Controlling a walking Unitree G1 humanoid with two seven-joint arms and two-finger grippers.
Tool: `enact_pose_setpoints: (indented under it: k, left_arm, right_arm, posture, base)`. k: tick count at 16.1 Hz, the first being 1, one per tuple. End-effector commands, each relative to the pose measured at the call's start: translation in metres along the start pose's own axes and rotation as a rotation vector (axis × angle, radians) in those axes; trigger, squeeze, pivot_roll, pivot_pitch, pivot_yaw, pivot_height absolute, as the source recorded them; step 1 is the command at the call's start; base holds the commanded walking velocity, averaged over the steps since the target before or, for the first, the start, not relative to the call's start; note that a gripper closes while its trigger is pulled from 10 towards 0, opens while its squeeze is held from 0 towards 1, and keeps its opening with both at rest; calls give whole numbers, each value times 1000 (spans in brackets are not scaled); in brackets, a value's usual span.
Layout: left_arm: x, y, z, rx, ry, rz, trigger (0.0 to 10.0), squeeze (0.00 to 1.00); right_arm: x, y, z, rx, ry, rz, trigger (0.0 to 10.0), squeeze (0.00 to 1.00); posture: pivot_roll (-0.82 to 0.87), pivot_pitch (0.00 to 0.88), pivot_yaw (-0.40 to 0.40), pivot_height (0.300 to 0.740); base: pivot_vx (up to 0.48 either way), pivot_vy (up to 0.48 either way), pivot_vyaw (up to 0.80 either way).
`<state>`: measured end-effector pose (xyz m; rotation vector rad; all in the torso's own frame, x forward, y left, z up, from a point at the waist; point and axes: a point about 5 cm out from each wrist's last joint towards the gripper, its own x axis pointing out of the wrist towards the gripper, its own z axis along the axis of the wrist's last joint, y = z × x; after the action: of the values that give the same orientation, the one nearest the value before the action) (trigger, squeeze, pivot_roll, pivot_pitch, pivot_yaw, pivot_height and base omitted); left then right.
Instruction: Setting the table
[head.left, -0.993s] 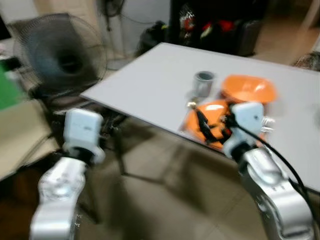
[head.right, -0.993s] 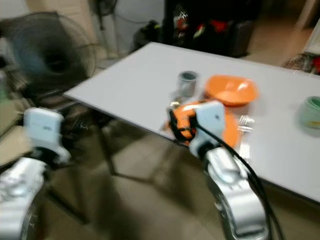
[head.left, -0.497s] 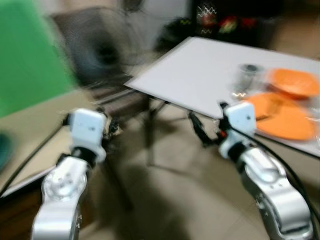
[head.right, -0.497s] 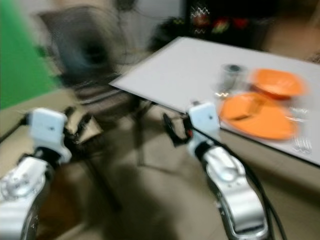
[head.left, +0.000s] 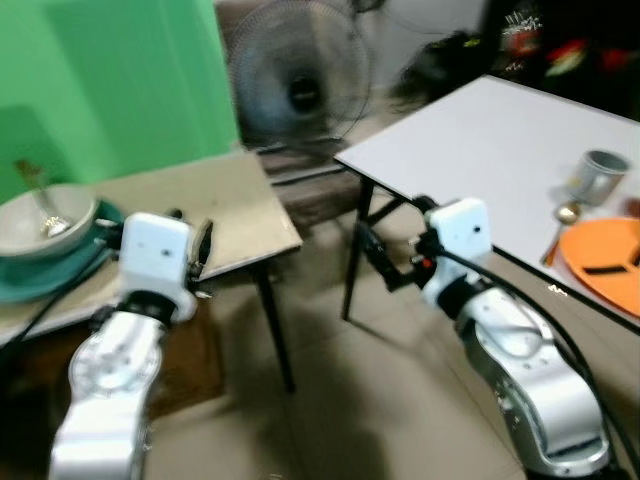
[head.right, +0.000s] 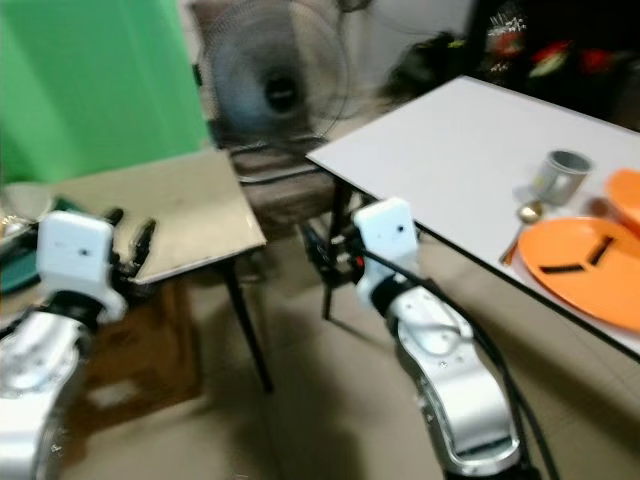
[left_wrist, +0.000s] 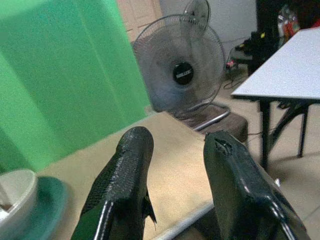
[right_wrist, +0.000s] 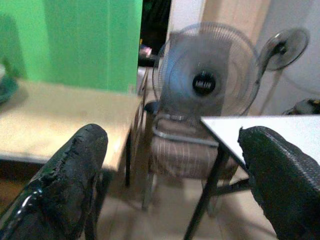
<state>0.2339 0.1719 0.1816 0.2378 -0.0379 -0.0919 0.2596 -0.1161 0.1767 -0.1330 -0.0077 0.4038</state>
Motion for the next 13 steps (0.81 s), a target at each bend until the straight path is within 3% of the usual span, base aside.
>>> enact_pose_setpoints:
  k: [1, 3, 5, 8, 10, 13]
  left_arm:
    - [0, 6, 5, -14, -11, 22, 10000, 0]
    - [-1, 4, 9, -44, -37, 18, 10000, 0]
    - [-1, 6, 10, 8, -34, 26, 10000, 0]
    - [-1, 10, 7, -11, -3, 39, 10000, 0]
    - [-2, 14, 8, -48, -11, 59, 10000, 0]
    - [-2, 13, 7, -39, -4, 51, 10000, 0]
  right_arm:
    - [2, 0, 5, 10, -25, -6, 10000, 0]
    - [4, 2, 5, 13, -27, 8, 10000, 0]
    - [5, 5, 5, 9, -26, 30, 10000, 0]
    - [6, 9, 3, 16, -22, 47, 10000, 0]
    - [6, 11, 3, 19, -21, 64, 10000, 0]
    - [7, 12, 2, 20, -21, 65, 10000, 0]
  posture:
    - [-24, 13, 55, 740]
    - [-20, 14, 53, 740]
    - [-12, 17, 51, 740]
    - [-2, 19, 51, 740]
    - [-3, 19, 54, 740]
    - [-2, 19, 57, 740]
  base:
    - [0, 0, 0]
    - [0, 0, 0]
    - [0, 0, 672]
    - [0, 0, 800]
    - [319, 0, 800]
    - [383, 0, 800]
